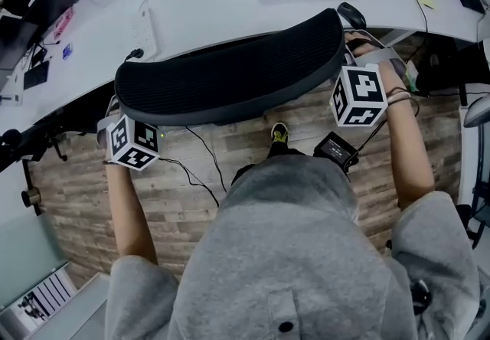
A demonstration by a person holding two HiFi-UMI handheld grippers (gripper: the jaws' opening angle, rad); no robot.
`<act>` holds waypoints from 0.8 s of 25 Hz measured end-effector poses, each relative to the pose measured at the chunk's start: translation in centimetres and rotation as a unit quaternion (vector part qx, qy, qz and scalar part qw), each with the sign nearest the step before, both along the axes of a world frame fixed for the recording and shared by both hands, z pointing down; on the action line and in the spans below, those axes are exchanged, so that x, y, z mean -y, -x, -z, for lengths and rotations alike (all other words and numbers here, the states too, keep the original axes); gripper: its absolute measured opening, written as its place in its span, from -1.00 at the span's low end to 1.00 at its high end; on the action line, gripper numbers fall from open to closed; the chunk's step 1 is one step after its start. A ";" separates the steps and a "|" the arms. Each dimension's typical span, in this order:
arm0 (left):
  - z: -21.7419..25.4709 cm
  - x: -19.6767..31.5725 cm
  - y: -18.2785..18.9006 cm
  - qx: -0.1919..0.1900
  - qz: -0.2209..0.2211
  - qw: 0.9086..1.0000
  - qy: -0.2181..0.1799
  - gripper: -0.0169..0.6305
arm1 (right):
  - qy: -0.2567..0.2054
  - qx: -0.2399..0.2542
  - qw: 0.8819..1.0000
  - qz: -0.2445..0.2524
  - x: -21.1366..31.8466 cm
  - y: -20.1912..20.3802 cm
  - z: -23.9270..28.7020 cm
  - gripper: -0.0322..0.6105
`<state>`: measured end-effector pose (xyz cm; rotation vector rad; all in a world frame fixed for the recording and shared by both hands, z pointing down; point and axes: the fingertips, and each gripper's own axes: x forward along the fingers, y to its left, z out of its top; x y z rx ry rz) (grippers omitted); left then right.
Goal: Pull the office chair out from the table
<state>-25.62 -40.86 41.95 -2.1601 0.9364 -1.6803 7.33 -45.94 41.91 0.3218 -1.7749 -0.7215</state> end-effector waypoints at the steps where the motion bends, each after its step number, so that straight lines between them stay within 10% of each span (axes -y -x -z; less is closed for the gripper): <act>1: -0.1 -0.3 0.0 0.000 0.000 1.000 -0.001 -0.42 | 0.001 -0.002 1.000 0.001 -0.3 -0.1 0.0 -0.56; 20: -0.2 -6.4 -1.3 -0.006 -0.036 0.999 -0.005 -0.42 | 0.004 -0.008 0.999 -0.044 -8.5 -1.9 -0.1 -0.57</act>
